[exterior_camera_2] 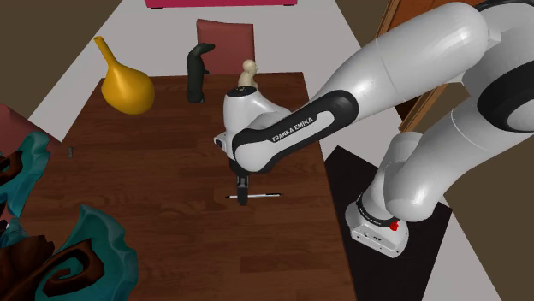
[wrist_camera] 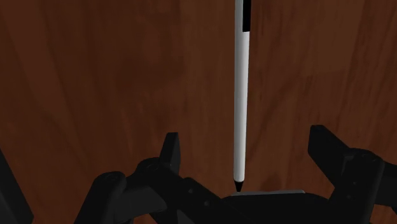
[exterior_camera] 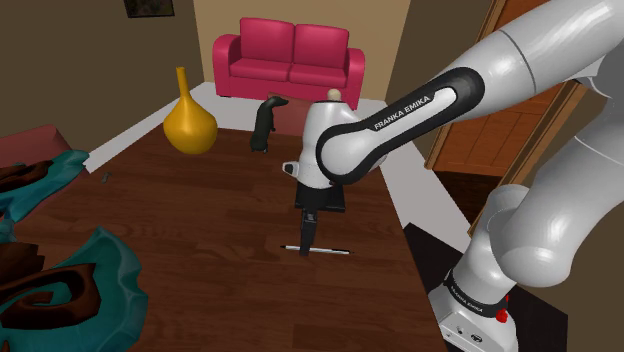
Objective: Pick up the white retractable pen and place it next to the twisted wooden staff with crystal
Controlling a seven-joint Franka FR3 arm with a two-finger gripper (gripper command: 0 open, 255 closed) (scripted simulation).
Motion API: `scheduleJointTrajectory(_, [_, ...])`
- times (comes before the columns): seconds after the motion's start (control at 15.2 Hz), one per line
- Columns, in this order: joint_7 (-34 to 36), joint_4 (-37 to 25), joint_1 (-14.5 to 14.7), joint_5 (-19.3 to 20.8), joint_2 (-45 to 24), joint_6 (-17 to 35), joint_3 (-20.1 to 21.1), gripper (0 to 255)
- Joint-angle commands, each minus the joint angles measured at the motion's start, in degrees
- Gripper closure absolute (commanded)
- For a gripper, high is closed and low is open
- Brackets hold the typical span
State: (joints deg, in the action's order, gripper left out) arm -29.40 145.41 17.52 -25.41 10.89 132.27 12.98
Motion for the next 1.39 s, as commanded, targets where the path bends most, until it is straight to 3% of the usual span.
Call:
scheduleJointTrajectory(0.0, [0.0, 0.0, 0.0, 0.0, 0.0, 0.0, 0.0, 0])
scheduleJointTrajectory(0.07, [0.0, 0.0, 0.0, 0.0, 0.0, 0.0, 0.0, 0])
scheduleJointTrajectory(0.13, [0.0, 0.0, 0.0, 0.0, 0.0, 0.0, 0.0, 255])
scheduleJointTrajectory(0.73, [0.0, 0.0, 0.0, 0.0, 0.0, 0.0, 0.0, 255])
scheduleJointTrajectory(1.32, [2.3, -3.0, -0.5, 1.6, 4.7, -7.5, -0.6, 255])
